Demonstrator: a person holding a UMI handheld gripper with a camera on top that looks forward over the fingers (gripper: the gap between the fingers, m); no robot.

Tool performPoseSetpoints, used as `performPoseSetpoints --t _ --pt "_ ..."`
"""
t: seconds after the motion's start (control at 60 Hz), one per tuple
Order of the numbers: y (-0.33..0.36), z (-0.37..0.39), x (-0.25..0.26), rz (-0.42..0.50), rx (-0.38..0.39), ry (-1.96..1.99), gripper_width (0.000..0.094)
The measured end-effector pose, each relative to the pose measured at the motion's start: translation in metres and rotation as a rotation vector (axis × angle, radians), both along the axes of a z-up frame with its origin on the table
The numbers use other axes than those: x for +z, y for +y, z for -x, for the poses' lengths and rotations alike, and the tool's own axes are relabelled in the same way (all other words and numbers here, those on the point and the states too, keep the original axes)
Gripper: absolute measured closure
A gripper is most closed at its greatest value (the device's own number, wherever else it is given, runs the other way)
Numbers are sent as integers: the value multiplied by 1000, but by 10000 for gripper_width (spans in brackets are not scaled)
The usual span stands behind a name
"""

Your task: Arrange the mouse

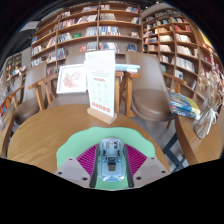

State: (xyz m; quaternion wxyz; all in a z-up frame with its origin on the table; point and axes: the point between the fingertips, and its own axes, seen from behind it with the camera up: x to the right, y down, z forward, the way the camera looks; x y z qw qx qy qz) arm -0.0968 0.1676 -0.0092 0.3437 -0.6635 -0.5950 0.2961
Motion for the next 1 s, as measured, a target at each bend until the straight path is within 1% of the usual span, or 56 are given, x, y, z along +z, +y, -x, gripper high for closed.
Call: performPoseSetpoints --t 0.1,0.15,0.167,0.217,0.25,0.283,0.333,0.433,0.583,0.667,0.767,0.833,1.0 --pt "0 -1 0 19 -1 13 458" --pt "-1 0 -1 14 7 5 402" --pt "-2 -1 -2 14 9 -1 358" --pt "-2 -5 1 20 2 -8 175" --pt "-3 -8 6 22 -1 0 107" --pt "-4 -13 14 24 -2 12 73" --pt "-7 -25 27 27 -10 20 89" --pt "-14 -61 63 26 -37 49 84" --pt "-42 -148 110 41 -40 64 84" --pt "-58 -199 130 34 -39 78 83" --pt "-78 -255 140 37 -43 93 81" --pt "-94 -287 145 37 -19 98 84" --pt "-109 -344 137 5 5 77 85"
